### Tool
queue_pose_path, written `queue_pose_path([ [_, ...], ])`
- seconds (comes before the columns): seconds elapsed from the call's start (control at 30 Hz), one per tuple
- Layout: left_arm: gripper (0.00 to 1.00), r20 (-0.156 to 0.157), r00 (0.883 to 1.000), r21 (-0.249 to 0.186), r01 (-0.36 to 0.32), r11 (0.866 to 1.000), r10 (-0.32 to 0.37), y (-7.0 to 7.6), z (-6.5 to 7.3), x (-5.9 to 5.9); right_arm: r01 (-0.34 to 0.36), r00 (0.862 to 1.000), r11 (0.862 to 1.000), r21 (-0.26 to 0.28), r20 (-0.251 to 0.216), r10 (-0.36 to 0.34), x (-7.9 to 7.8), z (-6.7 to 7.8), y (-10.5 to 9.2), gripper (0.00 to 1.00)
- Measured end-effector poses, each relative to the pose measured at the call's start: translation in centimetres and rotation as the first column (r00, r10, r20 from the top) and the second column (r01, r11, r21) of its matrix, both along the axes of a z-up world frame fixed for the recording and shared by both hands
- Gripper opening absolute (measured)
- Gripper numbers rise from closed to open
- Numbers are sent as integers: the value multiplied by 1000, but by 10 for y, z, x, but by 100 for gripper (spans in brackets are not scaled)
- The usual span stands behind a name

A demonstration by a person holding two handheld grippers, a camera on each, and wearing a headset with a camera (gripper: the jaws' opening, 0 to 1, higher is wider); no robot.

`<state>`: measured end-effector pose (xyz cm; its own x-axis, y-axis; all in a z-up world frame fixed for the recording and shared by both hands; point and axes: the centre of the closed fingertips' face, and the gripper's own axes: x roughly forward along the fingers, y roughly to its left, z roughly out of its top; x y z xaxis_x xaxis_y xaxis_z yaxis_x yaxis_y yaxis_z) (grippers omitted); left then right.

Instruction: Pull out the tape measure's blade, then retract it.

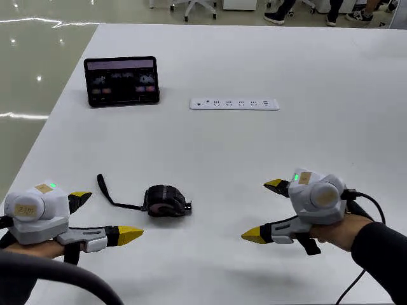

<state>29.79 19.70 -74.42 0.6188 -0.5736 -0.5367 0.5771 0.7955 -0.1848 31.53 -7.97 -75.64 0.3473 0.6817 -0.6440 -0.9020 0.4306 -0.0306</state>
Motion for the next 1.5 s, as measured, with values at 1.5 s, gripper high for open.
queue_pose_path([
  [1.5,100,16,1000,34,-22,999,21,42,17,-35,237,971,971,11,-15,-237,-50,8,-136,100],
])
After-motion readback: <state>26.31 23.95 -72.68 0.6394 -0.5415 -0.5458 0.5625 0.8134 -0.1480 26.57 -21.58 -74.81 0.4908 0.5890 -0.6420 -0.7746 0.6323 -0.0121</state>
